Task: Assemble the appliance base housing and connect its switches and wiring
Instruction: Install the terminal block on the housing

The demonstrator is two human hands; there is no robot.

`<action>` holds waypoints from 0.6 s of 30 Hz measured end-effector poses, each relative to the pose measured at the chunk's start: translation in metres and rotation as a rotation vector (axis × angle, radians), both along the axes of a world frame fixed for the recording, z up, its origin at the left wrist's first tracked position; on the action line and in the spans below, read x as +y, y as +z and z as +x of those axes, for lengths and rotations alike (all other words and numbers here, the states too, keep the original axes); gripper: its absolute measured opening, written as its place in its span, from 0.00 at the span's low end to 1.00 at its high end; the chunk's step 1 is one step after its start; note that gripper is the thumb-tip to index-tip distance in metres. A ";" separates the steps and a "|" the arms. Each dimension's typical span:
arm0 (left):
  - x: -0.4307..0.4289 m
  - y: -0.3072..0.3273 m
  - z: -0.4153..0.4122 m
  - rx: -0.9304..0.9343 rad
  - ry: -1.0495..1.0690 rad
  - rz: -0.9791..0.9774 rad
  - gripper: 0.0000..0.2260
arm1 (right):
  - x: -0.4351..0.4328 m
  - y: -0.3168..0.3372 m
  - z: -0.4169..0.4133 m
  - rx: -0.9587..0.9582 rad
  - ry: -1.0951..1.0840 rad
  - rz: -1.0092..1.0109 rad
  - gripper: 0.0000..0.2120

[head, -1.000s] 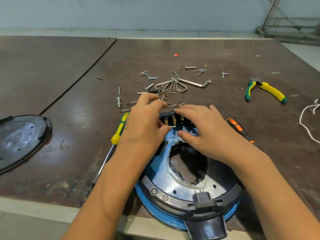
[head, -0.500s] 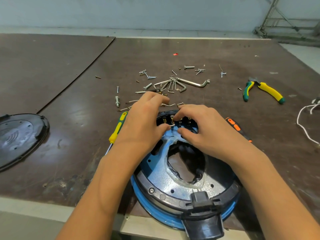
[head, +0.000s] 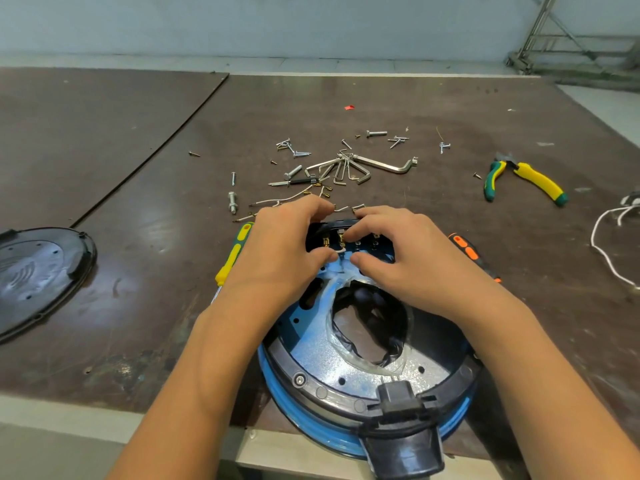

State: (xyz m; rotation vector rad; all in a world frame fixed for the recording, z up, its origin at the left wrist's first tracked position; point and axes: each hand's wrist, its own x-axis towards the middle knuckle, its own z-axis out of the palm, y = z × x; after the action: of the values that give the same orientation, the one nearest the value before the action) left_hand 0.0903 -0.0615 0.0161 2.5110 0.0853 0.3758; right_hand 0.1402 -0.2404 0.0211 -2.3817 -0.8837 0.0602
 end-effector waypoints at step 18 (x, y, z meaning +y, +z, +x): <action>0.003 -0.006 0.003 0.001 -0.030 0.013 0.27 | 0.003 0.001 0.001 0.018 -0.025 -0.011 0.03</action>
State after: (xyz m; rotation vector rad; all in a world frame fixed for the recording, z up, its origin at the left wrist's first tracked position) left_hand 0.0936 -0.0589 0.0103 2.5219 0.0457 0.3642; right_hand 0.1407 -0.2379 0.0216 -2.3980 -0.8474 0.0770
